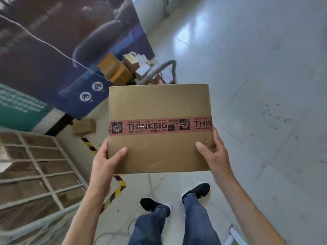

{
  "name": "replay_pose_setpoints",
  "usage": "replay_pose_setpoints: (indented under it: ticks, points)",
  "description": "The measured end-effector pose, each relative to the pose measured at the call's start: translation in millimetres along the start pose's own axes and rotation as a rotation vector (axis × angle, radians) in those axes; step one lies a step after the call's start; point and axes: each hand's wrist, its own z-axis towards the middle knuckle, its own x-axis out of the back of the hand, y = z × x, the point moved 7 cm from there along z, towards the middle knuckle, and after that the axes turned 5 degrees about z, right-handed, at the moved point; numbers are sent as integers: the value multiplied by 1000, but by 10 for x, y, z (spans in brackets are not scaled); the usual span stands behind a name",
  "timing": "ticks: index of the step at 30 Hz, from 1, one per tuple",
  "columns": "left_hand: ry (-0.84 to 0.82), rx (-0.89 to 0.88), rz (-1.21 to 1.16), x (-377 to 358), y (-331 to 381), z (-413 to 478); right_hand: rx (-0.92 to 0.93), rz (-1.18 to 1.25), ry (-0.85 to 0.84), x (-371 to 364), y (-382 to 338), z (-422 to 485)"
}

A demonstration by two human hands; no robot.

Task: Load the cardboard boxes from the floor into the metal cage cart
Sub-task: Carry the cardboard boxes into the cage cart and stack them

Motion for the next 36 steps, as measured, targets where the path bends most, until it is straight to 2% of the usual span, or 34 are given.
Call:
replay_pose_setpoints:
  ticks: [4,13,19,24,30,36]
  points:
    - [175,-6,-134,1414,-219,-336,77,-56,-227,-1385,-350,-242]
    - [574,77,-306,4162,-1212,-1395,40,-131,-565,-4293,-160,-1178]
    - [726,129,-419,5250,-1729,-2154,14,-248,-716,-5539,-166,-1918]
    - [847,154,-451,6089,-2122,-2549,8,-269,-916,-6578,-199,-2421]
    - [943,175,-384,7296,-2557,-2537,33,-208,-1089,-7984,-61,-2731]
    - [1004,150,-328,8479,-2792,-2184,81,-208,-1125,-9266,-100,-2901]
